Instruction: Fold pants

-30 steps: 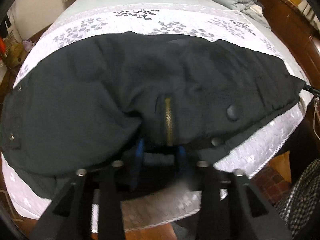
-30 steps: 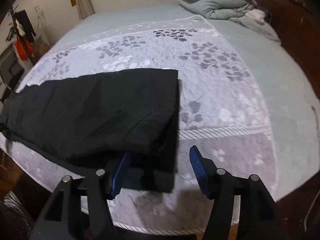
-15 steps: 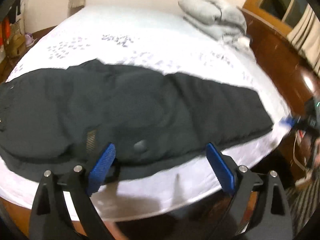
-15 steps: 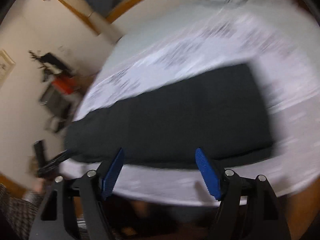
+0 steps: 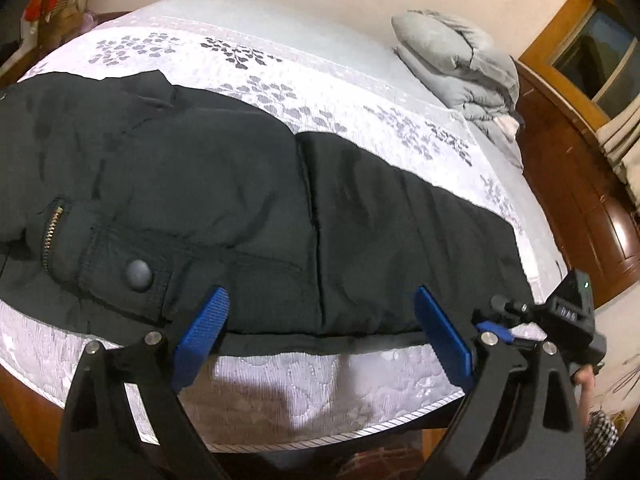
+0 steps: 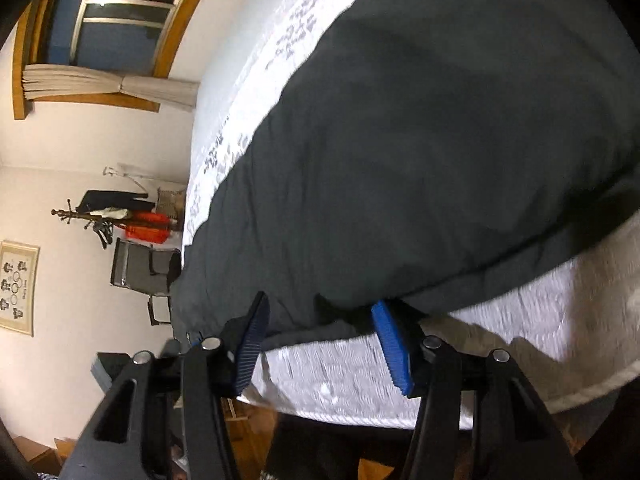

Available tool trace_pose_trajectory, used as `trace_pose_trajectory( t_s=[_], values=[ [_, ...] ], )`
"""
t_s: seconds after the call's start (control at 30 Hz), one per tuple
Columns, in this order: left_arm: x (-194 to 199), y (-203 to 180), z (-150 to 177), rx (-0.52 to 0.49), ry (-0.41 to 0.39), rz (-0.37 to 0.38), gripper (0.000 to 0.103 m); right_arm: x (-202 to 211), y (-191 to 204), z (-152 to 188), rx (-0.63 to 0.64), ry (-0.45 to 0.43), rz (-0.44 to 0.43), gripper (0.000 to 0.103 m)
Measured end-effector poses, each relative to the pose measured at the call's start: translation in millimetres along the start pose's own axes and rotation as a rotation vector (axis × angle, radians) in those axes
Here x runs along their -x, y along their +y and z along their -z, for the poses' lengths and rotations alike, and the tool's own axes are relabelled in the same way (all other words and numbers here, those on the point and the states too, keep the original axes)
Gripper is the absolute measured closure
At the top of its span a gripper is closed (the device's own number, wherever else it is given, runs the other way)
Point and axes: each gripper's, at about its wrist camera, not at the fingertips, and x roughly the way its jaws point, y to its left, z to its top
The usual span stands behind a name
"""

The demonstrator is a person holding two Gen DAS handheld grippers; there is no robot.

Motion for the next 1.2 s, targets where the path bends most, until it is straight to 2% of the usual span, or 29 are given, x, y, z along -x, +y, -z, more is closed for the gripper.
trace_pose_trajectory(
  t_s=[0.27,0.53,0.57,0.63,0.7,0.9,1.07,1.13,1.2],
  values=[
    [-7,3,4,0.022,0.039,-0.008,0.009,-10,-8,11,-0.07,0.037,0.007,0.052],
    [-21,-3,9,0.019,0.089,0.001,0.009,-19,-18,-8,-0.157,0.005,-0.019,0.052],
    [-23,-4,10,0.022,0.093,-0.001,0.008,-20,-17,-9,-0.158,0.003,-0.023,0.059],
    [-26,-6,9,0.017,0.092,-0.007,0.007,-18,-11,-11,-0.135,-0.027,-0.009,0.087],
    [-28,-7,8,0.019,0.091,-0.009,0.007,-15,-2,-11,-0.089,-0.034,0.008,0.096],
    [-27,-7,8,0.065,0.088,0.0,0.007,-4,1,-3,-0.063,-0.003,0.035,0.097],
    [-31,-1,9,0.067,0.072,-0.019,0.007,-25,0,-10,-0.061,0.031,0.07,0.095],
    [-27,9,5,0.102,0.054,-0.028,0.007,-25,5,-12,-0.048,0.036,0.07,0.091],
    [-21,23,2,0.152,0.044,-0.027,0.007,-21,9,-12,-0.032,0.028,0.084,0.078]
  ],
)
